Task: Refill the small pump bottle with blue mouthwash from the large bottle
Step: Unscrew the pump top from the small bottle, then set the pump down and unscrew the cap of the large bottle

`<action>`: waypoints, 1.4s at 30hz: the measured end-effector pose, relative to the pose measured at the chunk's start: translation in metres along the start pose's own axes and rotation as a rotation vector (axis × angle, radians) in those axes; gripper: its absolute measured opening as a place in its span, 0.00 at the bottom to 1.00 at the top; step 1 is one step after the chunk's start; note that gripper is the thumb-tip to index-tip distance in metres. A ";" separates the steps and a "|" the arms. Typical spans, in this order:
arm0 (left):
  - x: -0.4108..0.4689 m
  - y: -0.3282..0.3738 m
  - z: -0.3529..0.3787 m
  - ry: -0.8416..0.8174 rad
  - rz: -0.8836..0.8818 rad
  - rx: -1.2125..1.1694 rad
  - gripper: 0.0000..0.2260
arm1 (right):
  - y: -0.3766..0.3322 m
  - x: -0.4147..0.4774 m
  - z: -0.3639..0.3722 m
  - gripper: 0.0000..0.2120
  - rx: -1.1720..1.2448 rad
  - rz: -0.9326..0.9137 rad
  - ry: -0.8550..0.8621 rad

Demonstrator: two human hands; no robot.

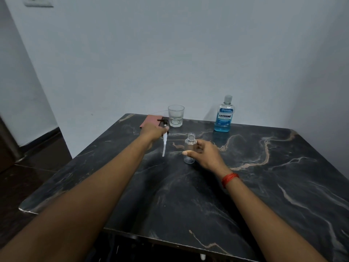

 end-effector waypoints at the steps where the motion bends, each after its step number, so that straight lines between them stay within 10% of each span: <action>1: 0.000 -0.014 0.001 -0.016 -0.057 0.036 0.13 | 0.000 0.000 0.000 0.21 0.007 0.001 -0.003; 14: 0.008 -0.057 0.006 0.032 -0.157 0.391 0.23 | 0.001 0.003 0.001 0.23 0.021 -0.008 -0.006; 32: 0.005 -0.091 -0.037 0.126 0.101 -0.256 0.09 | -0.017 0.053 0.053 0.25 -0.009 0.127 -0.074; 37: 0.001 -0.090 -0.042 0.139 0.133 -0.231 0.10 | -0.011 0.054 0.056 0.42 0.029 0.160 -0.189; 42: 0.002 -0.088 -0.039 0.127 0.161 -0.149 0.13 | 0.018 0.072 -0.015 0.37 0.072 0.161 0.198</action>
Point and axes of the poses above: each hand's wrist, its own x-axis towards the middle knuckle, its own z-axis out of the palm, y = z × x, the point moved 7 cm from there along x, towards the middle knuckle, and after that the axes turned 5 degrees about z, right-handed, at the moved point
